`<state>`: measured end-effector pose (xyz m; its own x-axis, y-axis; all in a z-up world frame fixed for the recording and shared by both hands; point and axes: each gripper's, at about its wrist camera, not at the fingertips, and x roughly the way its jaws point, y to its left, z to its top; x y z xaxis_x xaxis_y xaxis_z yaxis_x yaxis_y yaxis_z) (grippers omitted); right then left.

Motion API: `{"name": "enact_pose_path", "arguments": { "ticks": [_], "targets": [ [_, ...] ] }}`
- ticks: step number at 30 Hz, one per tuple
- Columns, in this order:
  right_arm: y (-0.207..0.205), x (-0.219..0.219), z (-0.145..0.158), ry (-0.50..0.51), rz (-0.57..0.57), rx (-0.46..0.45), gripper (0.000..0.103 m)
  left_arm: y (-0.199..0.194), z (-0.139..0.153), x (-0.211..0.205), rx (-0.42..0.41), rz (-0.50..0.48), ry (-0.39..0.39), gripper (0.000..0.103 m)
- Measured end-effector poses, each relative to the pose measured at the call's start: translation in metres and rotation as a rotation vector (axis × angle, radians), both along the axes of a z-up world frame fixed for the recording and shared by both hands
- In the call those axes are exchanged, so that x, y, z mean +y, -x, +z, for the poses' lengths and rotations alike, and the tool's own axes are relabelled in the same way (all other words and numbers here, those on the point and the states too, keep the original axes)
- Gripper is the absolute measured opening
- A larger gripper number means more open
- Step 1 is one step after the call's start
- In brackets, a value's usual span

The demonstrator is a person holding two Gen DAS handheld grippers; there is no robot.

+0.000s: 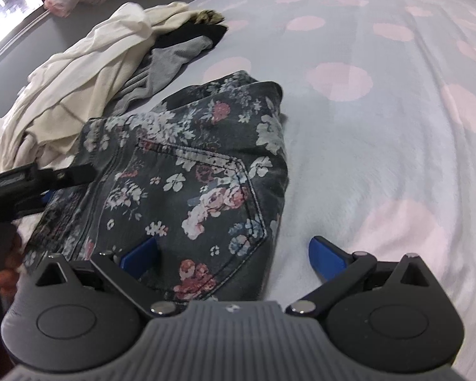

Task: Fold clothes
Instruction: 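Grasp the folded trousers with both grippers at opposite ends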

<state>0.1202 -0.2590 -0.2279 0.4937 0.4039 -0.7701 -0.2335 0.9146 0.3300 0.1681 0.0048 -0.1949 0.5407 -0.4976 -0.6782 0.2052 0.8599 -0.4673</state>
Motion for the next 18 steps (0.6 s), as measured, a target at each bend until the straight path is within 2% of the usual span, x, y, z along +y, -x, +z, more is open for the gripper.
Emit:
{"name": "enact_pose_path", "arguments": {
  "ticks": [4,8,14,16,17,18],
  "targets": [
    [-0.016,-0.019,0.006,-0.150,-0.053,0.031,0.102,-0.011,-0.004,-0.001,0.017,-0.039,0.030,0.063],
    [-0.033,-0.023,0.004,-0.172,-0.050,0.036,0.086,-0.017,-0.011,0.002,0.031,-0.055,0.071,0.059],
    [-0.048,-0.029,-0.006,-0.240,-0.029,0.020,0.080,-0.020,-0.015,0.003,0.037,-0.062,0.094,0.052],
    [-0.053,-0.028,-0.006,-0.232,-0.025,0.009,0.071,-0.019,-0.015,0.000,0.027,-0.061,0.083,0.048],
    [-0.056,-0.028,-0.007,-0.228,-0.023,0.004,0.057,-0.018,-0.013,-0.001,0.023,-0.059,0.077,0.048],
    [-0.058,-0.028,-0.007,-0.229,-0.023,0.001,0.050,-0.017,-0.011,-0.002,0.018,-0.057,0.071,0.046]
  ]
}}
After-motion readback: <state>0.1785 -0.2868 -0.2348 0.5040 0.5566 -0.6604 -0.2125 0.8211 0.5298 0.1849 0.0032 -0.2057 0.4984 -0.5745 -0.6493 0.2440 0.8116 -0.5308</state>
